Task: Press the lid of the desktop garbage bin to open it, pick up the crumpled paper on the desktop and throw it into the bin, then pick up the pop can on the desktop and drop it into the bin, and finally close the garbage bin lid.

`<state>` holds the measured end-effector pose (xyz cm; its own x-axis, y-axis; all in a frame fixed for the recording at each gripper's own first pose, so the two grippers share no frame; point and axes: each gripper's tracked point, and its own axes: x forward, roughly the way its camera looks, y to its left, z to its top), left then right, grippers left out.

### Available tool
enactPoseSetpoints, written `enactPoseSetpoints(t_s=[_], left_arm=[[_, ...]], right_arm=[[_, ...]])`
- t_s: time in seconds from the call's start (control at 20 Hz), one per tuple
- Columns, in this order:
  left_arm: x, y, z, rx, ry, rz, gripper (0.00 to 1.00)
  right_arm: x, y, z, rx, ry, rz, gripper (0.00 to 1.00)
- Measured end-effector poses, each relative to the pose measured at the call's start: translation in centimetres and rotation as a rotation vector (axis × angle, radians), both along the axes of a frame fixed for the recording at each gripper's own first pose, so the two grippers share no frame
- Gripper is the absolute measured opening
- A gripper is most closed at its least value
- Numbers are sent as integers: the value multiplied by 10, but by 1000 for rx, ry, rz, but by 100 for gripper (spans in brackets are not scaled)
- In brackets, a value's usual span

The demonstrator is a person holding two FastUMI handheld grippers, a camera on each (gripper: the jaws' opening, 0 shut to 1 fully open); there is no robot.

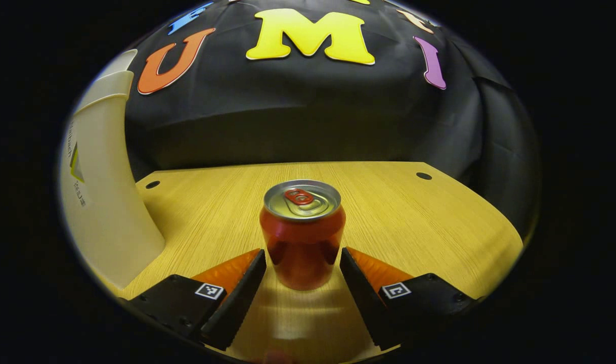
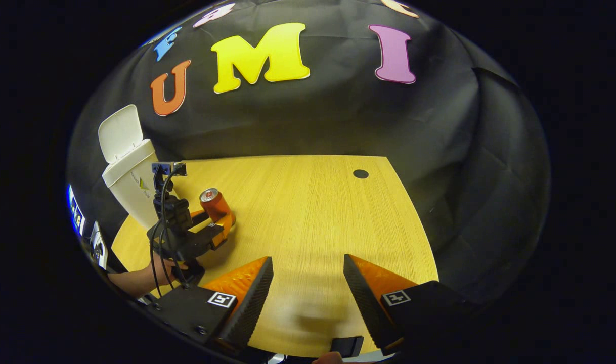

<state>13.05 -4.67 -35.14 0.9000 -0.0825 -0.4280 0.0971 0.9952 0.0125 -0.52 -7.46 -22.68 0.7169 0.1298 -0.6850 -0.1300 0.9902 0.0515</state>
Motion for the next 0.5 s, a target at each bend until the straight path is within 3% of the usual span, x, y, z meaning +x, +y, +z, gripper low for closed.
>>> enactPoseSetpoints(t_s=[0.25,0.35,0.5], left_arm=[[8,-1,-10,-21,53,2,97],[9,-1,-10,-16,58,0,87],[7,-2,-7,-14,70,-9,87]], right_arm=[[4,3,2,16,3,-11,89],[4,4,3,18,-2,-13,89],[4,4,5,19,-6,-12,89]])
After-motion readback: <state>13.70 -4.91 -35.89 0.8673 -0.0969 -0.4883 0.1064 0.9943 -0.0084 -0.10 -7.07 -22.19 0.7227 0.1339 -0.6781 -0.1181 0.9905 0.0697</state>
